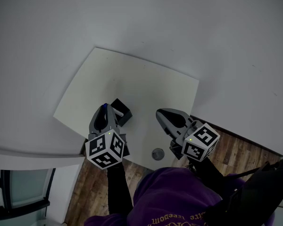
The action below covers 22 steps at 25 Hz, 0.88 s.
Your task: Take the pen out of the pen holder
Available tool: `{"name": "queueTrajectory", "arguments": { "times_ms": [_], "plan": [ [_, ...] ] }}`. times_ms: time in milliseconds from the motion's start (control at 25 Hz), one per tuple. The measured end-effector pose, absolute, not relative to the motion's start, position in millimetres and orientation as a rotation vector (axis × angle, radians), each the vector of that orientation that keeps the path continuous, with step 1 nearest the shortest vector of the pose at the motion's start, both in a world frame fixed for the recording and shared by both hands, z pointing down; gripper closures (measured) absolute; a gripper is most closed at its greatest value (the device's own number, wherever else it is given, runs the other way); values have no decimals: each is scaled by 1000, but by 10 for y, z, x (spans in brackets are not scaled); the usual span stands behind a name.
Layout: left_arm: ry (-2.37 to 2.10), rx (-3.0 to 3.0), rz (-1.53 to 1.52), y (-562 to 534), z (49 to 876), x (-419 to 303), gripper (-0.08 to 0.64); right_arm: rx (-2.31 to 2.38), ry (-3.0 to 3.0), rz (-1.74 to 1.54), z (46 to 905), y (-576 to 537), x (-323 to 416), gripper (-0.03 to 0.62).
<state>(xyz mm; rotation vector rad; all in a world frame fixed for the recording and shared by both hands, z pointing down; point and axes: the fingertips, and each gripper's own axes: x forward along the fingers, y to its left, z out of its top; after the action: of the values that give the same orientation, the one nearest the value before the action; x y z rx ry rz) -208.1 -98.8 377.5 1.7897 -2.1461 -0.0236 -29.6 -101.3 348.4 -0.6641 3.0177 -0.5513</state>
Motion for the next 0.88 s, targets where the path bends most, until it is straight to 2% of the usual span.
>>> {"name": "queueTrajectory", "arguments": {
  "times_ms": [880],
  "plan": [
    [-2068,1904,-149,-905,3461,-1773,489,-666,3023,-552,3507,-1005,-309,581]
  ]
}}
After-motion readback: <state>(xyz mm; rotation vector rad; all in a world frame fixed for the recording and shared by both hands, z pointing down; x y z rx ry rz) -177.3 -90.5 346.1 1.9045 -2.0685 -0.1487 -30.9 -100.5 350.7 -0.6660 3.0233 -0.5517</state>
